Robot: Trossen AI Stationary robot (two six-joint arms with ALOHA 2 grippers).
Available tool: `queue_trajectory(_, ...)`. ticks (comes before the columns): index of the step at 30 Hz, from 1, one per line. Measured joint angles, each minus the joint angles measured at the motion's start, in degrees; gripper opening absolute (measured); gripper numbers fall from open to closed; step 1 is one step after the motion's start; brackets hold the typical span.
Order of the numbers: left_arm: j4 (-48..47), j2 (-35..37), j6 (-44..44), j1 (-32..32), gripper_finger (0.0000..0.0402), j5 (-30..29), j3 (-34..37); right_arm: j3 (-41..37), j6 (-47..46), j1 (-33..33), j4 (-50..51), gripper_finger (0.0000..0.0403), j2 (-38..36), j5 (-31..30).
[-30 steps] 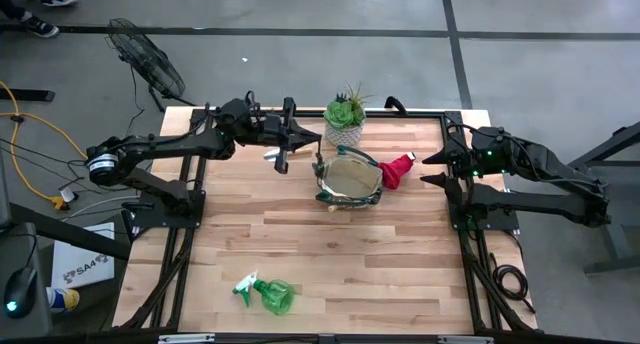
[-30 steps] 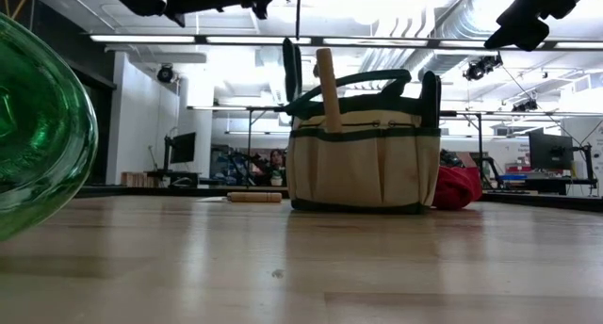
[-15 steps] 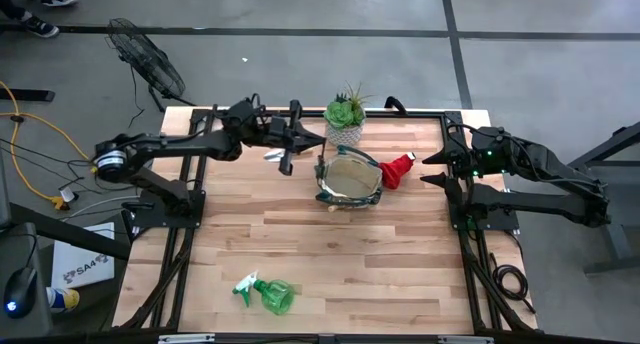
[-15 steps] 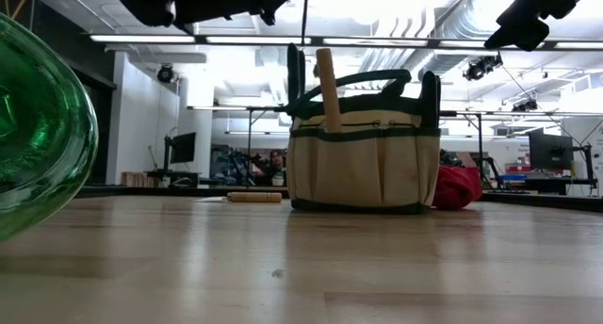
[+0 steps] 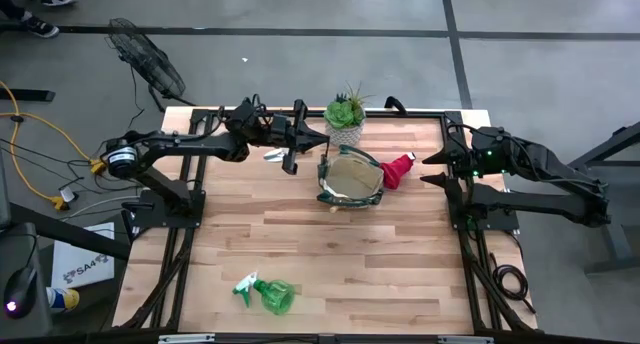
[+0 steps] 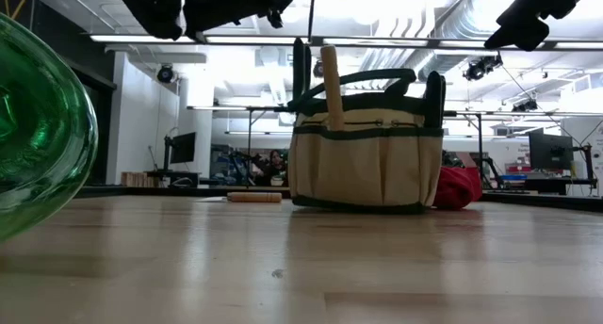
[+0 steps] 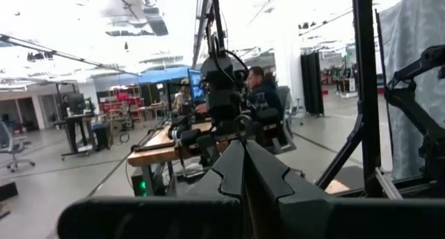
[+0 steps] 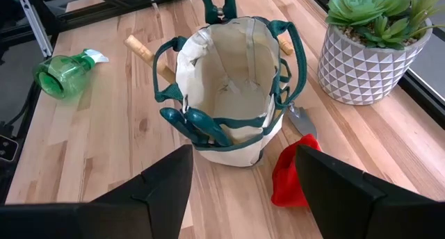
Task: Pick & Place Garden tools in Gardening bag
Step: Put the green shear scissors into the brown gardening bag
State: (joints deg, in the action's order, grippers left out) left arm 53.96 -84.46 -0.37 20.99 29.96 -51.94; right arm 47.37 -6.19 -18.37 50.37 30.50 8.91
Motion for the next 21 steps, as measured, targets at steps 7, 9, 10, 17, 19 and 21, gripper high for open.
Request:
queue_trajectory(7, 0.36, -0.2, -0.49, 1.8, 0.0, 0.7, -0.02, 0.0, 0.0, 0.0, -0.02, 0.0244, 0.0, 0.0)
queue_trajectory(9, -0.14, -0.2, -1.72, 2.79, 0.0, 0.66, -0.02, 0.0, 0.0, 0.0, 0.0, 0.0244, 0.0, 0.0)
queue_trajectory(10, -0.43, -0.2, -2.35, 3.11, 0.0, 0.71, -0.02, 0.0, 0.01, 0.0, -0.02, 0.0244, 0.0, 0.0)
queue_trajectory(17, 0.11, -3.3, -4.56, 2.99, 0.0, 3.94, 0.33, 0.0, 0.01, 0.0, -0.02, 0.0244, -0.01, 0.0)
queue_trajectory(19, 0.03, -4.18, -6.09, 2.99, 0.0, 3.99, 0.33, 0.0, 0.01, 0.0, -0.02, 0.0244, -0.01, 0.0)
queue_trajectory(21, -0.01, -4.99, -6.6, 2.99, 0.0, 3.76, 0.33, 0.0, 0.0, 0.0, 0.0, 0.0244, -0.02, 0.0)
